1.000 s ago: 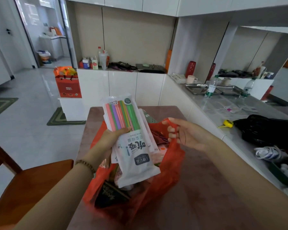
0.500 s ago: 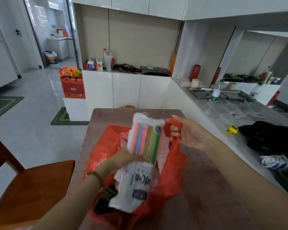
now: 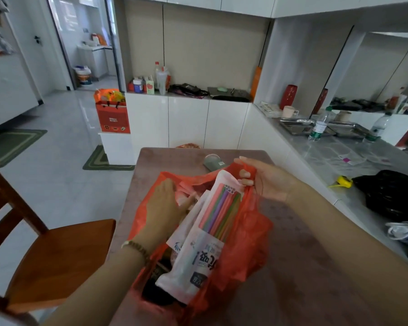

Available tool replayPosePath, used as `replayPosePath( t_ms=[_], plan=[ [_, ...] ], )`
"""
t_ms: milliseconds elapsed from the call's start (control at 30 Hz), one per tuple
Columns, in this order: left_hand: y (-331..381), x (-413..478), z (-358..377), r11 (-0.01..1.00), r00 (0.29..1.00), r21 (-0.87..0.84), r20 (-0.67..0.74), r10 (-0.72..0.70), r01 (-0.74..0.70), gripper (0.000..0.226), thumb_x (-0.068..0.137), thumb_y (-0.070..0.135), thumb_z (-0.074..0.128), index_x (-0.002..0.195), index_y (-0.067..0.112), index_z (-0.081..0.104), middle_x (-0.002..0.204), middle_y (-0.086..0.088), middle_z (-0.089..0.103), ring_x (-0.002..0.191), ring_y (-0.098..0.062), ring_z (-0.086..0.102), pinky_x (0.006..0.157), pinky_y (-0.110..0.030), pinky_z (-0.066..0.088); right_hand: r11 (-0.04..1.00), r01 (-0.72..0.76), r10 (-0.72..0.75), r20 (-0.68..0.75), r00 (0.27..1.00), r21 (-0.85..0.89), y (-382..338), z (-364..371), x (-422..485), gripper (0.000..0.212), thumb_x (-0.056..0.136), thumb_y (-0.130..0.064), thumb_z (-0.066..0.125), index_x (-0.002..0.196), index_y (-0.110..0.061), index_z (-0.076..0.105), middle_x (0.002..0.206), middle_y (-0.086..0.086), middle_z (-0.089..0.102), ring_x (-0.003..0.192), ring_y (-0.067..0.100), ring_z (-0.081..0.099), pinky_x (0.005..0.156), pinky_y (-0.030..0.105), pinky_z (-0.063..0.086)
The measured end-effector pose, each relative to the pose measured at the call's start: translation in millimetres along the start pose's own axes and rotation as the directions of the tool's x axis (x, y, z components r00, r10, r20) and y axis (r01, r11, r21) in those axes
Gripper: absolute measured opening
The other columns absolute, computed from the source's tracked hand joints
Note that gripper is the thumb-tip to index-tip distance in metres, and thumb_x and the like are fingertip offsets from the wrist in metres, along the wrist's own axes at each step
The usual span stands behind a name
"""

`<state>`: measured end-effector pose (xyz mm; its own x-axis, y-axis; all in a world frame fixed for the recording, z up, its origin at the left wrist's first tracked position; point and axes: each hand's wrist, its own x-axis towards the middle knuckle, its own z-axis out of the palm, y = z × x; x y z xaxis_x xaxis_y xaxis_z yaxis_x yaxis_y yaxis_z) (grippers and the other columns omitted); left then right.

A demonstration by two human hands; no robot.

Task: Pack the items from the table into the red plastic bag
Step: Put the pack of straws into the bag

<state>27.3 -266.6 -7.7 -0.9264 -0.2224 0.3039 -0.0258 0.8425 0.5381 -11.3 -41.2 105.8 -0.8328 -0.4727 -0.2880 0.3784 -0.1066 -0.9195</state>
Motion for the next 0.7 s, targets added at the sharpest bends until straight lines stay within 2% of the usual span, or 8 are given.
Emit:
replayPosePath(
  t_ms=[100, 200, 267, 333, 400, 500, 600, 700],
  plan=[
    [-30.1, -10.6, -6.9, 0.976, 0.960, 0.211, 0.256, -0.115, 0.061, 0.053, 0.083, 0.064, 0.048, 0.092, 0.012, 0.055, 0.091, -0.003, 0.060, 0.084, -0.019, 0.059, 0.074, -0.030, 0.051, 0.996, -0.024, 0.026, 0.014, 1.000, -0.087, 0.7, -1.1, 9.3, 0.024, 0.091, -0.027, 0.054, 0.109, -0.013, 0.050, 0.058, -0.004, 0.041, 0.047, 0.007, 0.035, 0.046, 0.019, 0.045],
    [-29.5, -17.5, -4.8, 0.995, 0.770, 0.061, 0.629, -0.104, 0.085, 0.046, 0.094, 0.048, 0.044, 0.100, 0.008, 0.065, 0.106, -0.015, 0.068, 0.098, -0.029, 0.064, 0.084, -0.035, 0.051, 0.986, -0.060, 0.065, 0.027, 0.998, -0.155, 0.1, -0.2, 21.4, 0.028, 0.092, -0.030, 0.054, 0.114, -0.019, 0.041, 0.054, -0.007, 0.043, 0.044, 0.006, 0.035, 0.047, 0.017, 0.037],
    [-26.3, -18.6, -8.0, 0.989, 0.703, -0.011, 0.704, -0.099, 0.150, 0.043, 0.099, 0.038, 0.040, 0.114, 0.003, 0.059, 0.118, -0.019, 0.063, 0.112, -0.033, 0.058, 0.087, -0.035, 0.047, 0.979, -0.079, 0.087, 0.036, 0.996, -0.188, 0.0, 3.1, 26.3, 0.027, 0.092, -0.031, 0.054, 0.113, -0.020, 0.042, 0.054, -0.007, 0.043, 0.045, 0.006, 0.035, 0.052, 0.019, 0.032],
    [-26.7, -12.4, -20.4, 0.983, 0.695, -0.049, 0.713, -0.091, 0.179, 0.032, 0.101, 0.030, 0.037, 0.106, 0.007, 0.060, 0.107, -0.011, 0.065, 0.099, -0.024, 0.062, 0.073, -0.023, 0.043, 0.963, -0.101, 0.115, 0.044, 0.992, -0.250, 1.1, 5.7, 27.5, 0.017, 0.092, -0.030, 0.054, 0.098, -0.015, 0.047, 0.052, -0.007, 0.040, 0.048, 0.008, 0.032, 0.053, 0.019, 0.032],
    [-28.1, -0.5, -43.4, 0.924, 0.674, -0.190, 0.733, -0.093, 0.333, 0.026, 0.101, 0.026, 0.037, 0.085, 0.018, 0.056, 0.074, 0.007, 0.063, 0.065, -0.005, 0.060, 0.055, -0.013, 0.040, 0.941, -0.140, 0.164, 0.051, 0.985, -0.309, -1.7, 7.8, 25.3, 0.022, 0.086, -0.029, 0.061, 0.077, -0.018, 0.044, 0.053, -0.006, 0.034, 0.048, 0.008, 0.027, 0.047, 0.019, 0.031],
    [-15.5, 16.1, -82.4, 0.790, 0.592, -0.401, 0.804, 0.060, 0.464, 0.042, 0.103, 0.027, 0.029, 0.063, 0.018, 0.038, 0.045, 0.013, 0.033, 0.035, -0.002, 0.028, 0.039, -0.014, 0.023, 0.911, -0.139, 0.173, 0.054, 0.984, -0.388, -25.6, 15.6, 18.8, 0.025, 0.085, -0.019, 0.063, 0.068, -0.018, 0.046, 0.058, -0.003, 0.029, 0.051, 0.007, 0.022, 0.045, 0.019, 0.025],
    [5.6, 25.6, -106.9, 0.757, 0.676, -0.524, 0.721, 0.150, 0.391, 0.041, 0.103, 0.028, 0.026, 0.064, 0.020, 0.035, 0.052, 0.010, 0.028, 0.042, -0.004, 0.022, 0.045, -0.018, 0.019, 0.903, -0.037, 0.044, 0.006, 0.999, -0.429, -64.1, 25.2, 13.4, 0.030, 0.087, -0.001, 0.057, 0.059, -0.011, 0.056, 0.052, -0.005, 0.038, 0.051, 0.005, 0.025, 0.040, 0.014, 0.026],
    [28.5, 45.6, -122.4, 0.655, 0.772, -0.671, 0.601, 0.207, 0.346, 0.039, 0.103, 0.026, 0.027, 0.065, 0.020, 0.034, 0.052, 0.009, 0.025, 0.043, -0.006, 0.020, 0.046, -0.021, 0.016, 0.943, 0.022, -0.043, -0.057, 0.997, -0.332, -96.5, 20.2, 15.6, 0.030, 0.087, 0.008, 0.051, 0.063, -0.009, 0.046, 0.059, -0.001, 0.034, 0.054, 0.006, 0.027, 0.040, 0.015, 0.029]
  ],
)
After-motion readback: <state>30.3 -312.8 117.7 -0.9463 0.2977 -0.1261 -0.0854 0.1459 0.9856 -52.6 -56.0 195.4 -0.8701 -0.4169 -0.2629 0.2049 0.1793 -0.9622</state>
